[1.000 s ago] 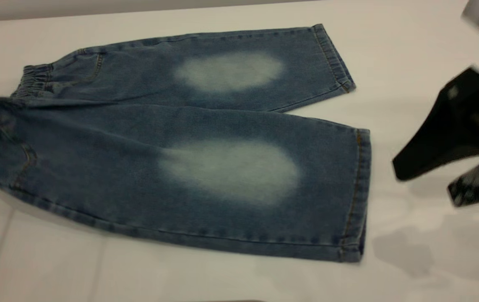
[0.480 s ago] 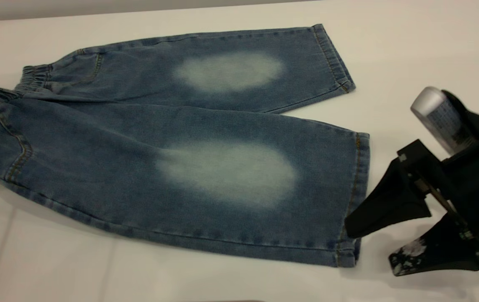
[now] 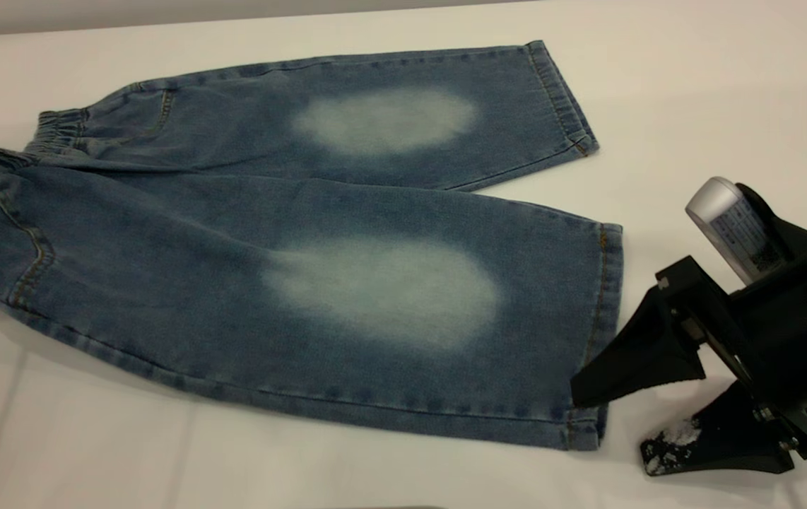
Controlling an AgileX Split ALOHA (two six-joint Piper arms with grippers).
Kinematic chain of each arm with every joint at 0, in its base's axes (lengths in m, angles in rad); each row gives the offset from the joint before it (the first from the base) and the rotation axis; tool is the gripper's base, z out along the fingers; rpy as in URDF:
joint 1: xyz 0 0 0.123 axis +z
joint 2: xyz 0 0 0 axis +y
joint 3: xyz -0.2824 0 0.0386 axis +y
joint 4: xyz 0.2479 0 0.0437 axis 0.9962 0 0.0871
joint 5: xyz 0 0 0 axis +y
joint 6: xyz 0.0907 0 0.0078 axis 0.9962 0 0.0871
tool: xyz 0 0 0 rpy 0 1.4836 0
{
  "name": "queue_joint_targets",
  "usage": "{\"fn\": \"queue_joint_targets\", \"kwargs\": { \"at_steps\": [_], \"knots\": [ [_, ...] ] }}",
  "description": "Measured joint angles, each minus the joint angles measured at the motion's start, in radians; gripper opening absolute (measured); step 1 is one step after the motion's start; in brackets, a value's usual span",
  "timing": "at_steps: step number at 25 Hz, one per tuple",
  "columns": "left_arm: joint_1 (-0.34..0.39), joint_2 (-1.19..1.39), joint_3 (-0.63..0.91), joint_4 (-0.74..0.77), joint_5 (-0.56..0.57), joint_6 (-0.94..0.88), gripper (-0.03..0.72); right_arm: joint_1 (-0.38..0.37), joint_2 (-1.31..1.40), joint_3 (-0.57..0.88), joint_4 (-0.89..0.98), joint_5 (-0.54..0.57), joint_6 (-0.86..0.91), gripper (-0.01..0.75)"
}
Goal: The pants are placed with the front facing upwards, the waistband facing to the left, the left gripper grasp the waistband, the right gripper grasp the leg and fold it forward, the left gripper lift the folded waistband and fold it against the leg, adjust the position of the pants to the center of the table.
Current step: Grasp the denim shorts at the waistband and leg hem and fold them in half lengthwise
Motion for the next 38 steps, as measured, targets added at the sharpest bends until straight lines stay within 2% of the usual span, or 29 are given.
{"fn": "queue_joint_targets", "kwargs": {
  "at_steps": [15, 22, 26, 30, 38],
  "knots": [
    [0.0, 0.0, 0.0, 0.0, -0.006, 0.0, 0.071, 0.0, 0.031, -0.003, 0.053, 0.039, -0.055, 0.546],
    [0.0, 0.0, 0.0, 0.0, -0.011, -0.001, 0.071, 0.002, 0.031, -0.032, -0.02, 0.035, -0.02, 0.546],
    [0.0, 0.0, 0.0, 0.0, -0.011, -0.001, 0.071, 0.058, 0.031, -0.032, -0.048, 0.029, 0.0, 0.546],
    [0.0, 0.0, 0.0, 0.0, -0.011, -0.001, 0.071, 0.124, 0.031, -0.042, 0.017, 0.016, -0.001, 0.546],
    [0.0, 0.0, 0.0, 0.0, -0.011, -0.001, 0.071, 0.133, 0.03, -0.056, 0.038, -0.004, -0.002, 0.54]
  ]
}}
